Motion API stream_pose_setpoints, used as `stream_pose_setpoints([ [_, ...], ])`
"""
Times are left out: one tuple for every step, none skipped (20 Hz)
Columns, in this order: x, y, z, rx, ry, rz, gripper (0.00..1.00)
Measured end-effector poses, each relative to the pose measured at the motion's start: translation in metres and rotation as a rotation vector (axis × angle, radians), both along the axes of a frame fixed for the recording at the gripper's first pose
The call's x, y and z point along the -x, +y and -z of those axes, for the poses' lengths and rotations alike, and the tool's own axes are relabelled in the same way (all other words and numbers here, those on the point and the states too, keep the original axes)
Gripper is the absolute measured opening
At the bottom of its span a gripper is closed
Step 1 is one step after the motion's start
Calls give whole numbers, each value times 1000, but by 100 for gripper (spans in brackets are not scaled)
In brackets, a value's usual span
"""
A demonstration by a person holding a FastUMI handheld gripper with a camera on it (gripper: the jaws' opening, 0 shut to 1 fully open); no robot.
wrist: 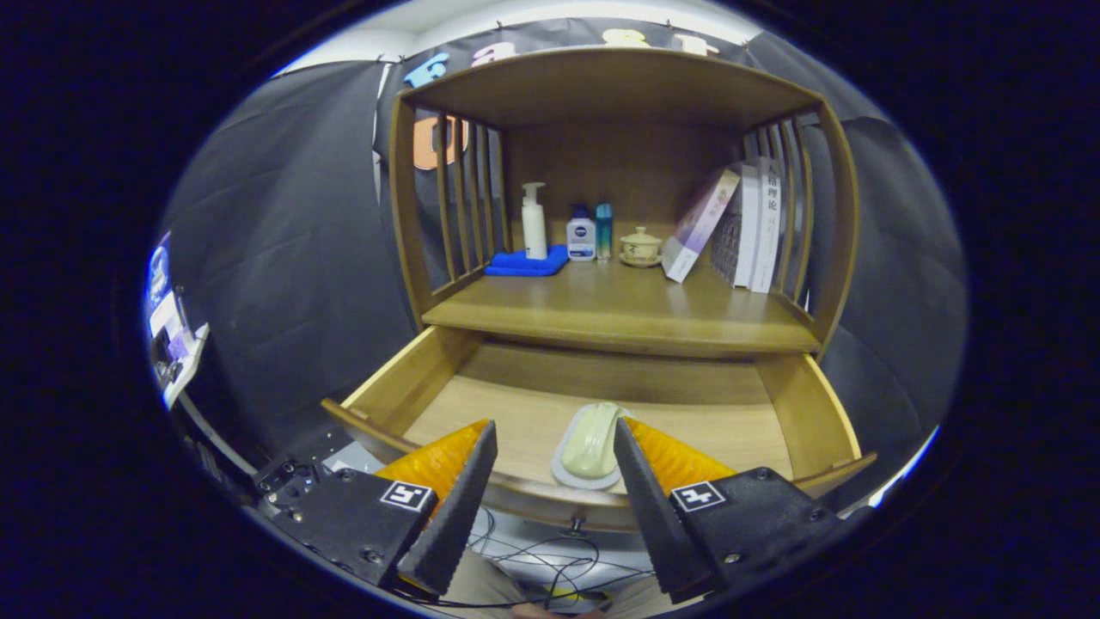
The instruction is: Pull open the drawer, take out the items inside it, and place them on the countertop above the cabinet.
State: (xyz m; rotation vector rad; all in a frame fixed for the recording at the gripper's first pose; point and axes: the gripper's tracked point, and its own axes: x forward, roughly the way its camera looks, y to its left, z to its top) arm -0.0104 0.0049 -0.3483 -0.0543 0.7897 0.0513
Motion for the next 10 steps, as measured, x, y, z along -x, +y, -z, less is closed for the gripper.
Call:
stream_pose_setpoints([
  [-7, -2, 5, -3, 19, 3, 87],
  [-13, -3, 12, -3, 47, 17, 87],
  [-20, -7, 20, -6, 68, 35, 87],
  [-26, -11, 26, -11, 94, 59, 87],
  [-31, -14, 33, -21, 115, 71, 87],
  [-36, -16, 37, -23, 133, 85, 87],
  [-42, -20, 41, -21, 145, 92, 87],
  [-46, -23, 46, -10, 162, 99, 87],
  [-49, -27, 51, 3, 186, 98, 87],
  [-50, -29, 57, 16, 212, 95, 87],
])
